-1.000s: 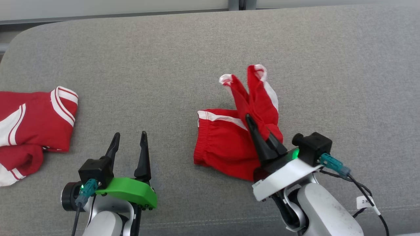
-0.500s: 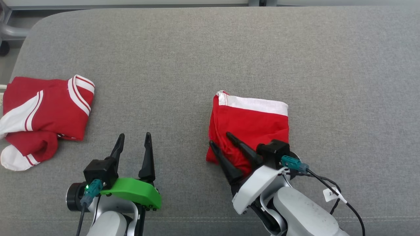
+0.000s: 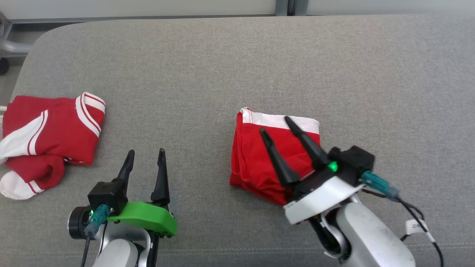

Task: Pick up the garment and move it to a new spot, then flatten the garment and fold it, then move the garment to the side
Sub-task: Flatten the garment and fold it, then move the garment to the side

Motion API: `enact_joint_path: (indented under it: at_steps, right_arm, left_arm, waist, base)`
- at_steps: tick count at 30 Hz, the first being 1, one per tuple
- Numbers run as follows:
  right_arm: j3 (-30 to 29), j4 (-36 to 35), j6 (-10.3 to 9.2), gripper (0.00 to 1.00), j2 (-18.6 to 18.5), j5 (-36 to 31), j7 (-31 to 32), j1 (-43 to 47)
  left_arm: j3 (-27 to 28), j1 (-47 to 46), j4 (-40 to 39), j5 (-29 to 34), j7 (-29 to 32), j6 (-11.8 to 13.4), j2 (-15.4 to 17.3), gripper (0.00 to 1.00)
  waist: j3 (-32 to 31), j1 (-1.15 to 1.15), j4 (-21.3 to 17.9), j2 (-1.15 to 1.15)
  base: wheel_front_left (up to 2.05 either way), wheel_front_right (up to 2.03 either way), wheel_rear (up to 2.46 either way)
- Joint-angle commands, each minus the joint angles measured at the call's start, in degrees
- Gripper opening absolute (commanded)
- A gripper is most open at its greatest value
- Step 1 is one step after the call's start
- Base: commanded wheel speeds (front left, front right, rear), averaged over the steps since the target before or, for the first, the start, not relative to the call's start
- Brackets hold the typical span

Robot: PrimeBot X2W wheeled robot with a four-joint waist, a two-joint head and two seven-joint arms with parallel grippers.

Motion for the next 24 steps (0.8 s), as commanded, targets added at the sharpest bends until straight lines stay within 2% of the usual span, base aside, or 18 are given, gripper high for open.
enact_joint_path:
  at_steps: [1, 6, 9, 10, 13, 18, 24]
  right_arm:
    - [-2.0, -1.5, -0.04, 1.0, -0.7, -1.1, -0.2, 1.3]
    - [-11.8, -6.4, -0.03, 1.0, -1.4, -4.6, -0.2, 6.9]
    - [-17.7, -7.2, -0.03, 1.0, -1.4, -6.2, -0.2, 9.9]
    - [-21.2, -6.9, -0.03, 1.0, -1.3, -6.9, -0.2, 11.8]
    - [-25.4, -5.8, -0.03, 1.0, -1.3, -7.6, -0.2, 14.3]
    - [-28.8, -3.4, -0.03, 1.0, -1.0, -8.6, -0.2, 17.5]
    - [-29.4, -0.3, -0.03, 1.0, -0.9, -8.4, -0.2, 18.7]
  left_arm:
    - [0.3, 0.2, -0.2, 0.4, -0.3, 0.5, 0.6, 1.0]
    - [1.0, 1.2, -1.0, 0.2, -0.6, 1.1, 1.2, 1.0]
    - [1.3, 1.5, -1.7, 0.6, -1.1, 1.6, 1.9, 1.0]
    - [1.6, 1.8, -2.1, 0.8, -1.2, 2.1, 2.3, 1.0]
    - [2.1, 2.7, -3.1, 1.2, -1.8, 2.9, 2.9, 1.0]
    - [2.4, 4.2, -4.4, 1.6, -2.1, 3.7, 3.8, 1.0]
    - [1.6, 5.5, -6.0, 2.4, -1.4, 4.5, 4.4, 1.0]
  waist:
    - [-0.1, 0.0, -0.3, 0.0]
    - [-1.0, 0.0, -1.3, 0.0]
    - [-1.5, 0.0, -1.8, 0.0]
    - [-1.9, 0.0, -2.0, 0.0]
    - [-2.5, 0.0, -2.2, 0.0]
    - [-4.0, 0.0, -2.5, 0.0]
    - [-4.9, 0.0, -2.6, 0.0]
  base:
    - [0.0, 0.0, 0.0]
    - [0.0, 0.0, 0.0]
    - [0.0, 0.0, 0.0]
    - [0.0, 0.0, 0.0]
    - [0.0, 0.0, 0.0]
    - [0.0, 0.0, 0.0]
    - [0.0, 0.0, 0.0]
